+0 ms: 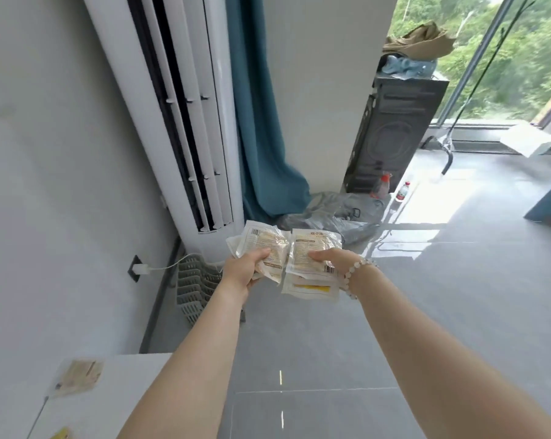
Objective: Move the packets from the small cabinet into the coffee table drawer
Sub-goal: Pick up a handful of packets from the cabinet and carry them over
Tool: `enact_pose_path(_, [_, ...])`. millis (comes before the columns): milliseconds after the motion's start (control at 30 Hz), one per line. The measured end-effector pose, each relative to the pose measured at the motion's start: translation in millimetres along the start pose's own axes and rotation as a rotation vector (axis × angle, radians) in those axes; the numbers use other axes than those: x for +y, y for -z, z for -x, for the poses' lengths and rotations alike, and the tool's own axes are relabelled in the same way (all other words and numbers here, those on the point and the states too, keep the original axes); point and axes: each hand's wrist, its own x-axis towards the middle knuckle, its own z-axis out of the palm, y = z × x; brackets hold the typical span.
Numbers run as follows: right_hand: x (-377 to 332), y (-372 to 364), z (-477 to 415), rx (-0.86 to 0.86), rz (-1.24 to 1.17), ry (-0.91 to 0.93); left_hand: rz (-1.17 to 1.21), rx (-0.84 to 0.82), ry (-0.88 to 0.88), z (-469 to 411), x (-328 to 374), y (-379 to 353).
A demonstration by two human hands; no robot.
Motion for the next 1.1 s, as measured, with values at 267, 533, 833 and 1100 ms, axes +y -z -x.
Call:
enact_pose_path(267, [26,136,46,0.156,-0.182,-0.002,-0.136,-0.162,0.06,8,-29,-147])
enact_pose_path(533, [75,257,71,0.314,-0.349,0.007,-0.326,-0.379,0.114,28,-74,-283])
enact_pose_path(833, [147,349,108,0.516,-0.542,0.013,-0.519,-0.554,0.209,59,-140,-394])
enact_pose_path(1100, [217,399,113,0.625,-0.705,-0.013,-0.725,-0.694,0.28,81,-187,-462])
